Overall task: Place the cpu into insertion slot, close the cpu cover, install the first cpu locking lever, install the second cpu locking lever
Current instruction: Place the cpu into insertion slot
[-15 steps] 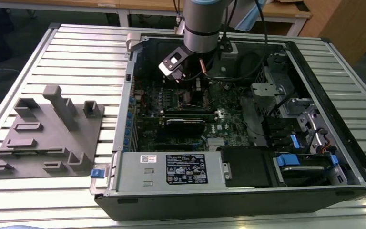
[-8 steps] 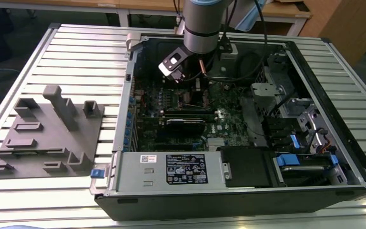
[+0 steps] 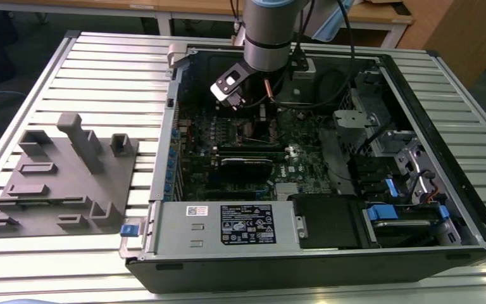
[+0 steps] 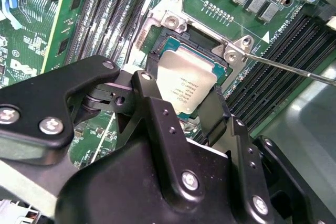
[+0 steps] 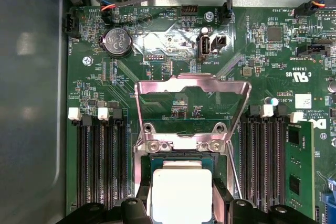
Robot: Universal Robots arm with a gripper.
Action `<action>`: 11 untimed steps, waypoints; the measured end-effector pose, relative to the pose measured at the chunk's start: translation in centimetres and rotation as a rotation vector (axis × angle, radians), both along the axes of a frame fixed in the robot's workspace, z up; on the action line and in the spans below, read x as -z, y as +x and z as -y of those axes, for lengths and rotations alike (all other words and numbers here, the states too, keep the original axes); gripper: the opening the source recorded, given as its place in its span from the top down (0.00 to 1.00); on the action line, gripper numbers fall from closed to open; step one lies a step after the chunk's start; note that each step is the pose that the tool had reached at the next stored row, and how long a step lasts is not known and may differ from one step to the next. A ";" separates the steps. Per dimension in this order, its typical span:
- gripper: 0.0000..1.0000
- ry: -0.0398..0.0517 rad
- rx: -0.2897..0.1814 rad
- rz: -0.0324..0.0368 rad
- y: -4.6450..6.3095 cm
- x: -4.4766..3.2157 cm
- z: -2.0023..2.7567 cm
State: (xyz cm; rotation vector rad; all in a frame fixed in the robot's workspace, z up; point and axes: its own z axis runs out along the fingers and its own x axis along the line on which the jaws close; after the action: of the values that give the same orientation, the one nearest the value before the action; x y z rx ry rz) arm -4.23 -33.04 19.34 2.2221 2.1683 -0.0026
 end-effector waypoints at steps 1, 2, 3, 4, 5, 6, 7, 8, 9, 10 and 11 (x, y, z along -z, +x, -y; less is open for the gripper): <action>0.46 0.0003 0.000 0.0000 0.0 0.01 0.00; 0.46 0.0006 0.000 0.0000 0.0 0.01 0.01; 0.46 0.0007 0.000 0.0000 0.0 0.01 0.01; 0.46 0.0012 0.000 0.0000 0.0 0.03 0.04; 0.46 0.0011 0.000 -0.0002 0.0 0.03 0.05; 0.46 0.0010 0.000 -0.0001 0.0 0.03 0.07; 0.46 0.0010 0.000 0.0000 0.0 0.03 0.10; 0.46 0.0010 0.000 0.0000 0.0 0.03 0.13; 0.46 0.0010 0.000 0.0000 0.0 0.03 0.13; 0.46 0.0011 0.000 0.0000 0.0 0.03 0.13; 0.46 0.0015 0.000 0.0000 0.0 0.01 0.13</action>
State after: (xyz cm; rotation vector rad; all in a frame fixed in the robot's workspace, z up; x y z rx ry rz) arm -4.25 -33.17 19.33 2.2230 2.1689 -0.0009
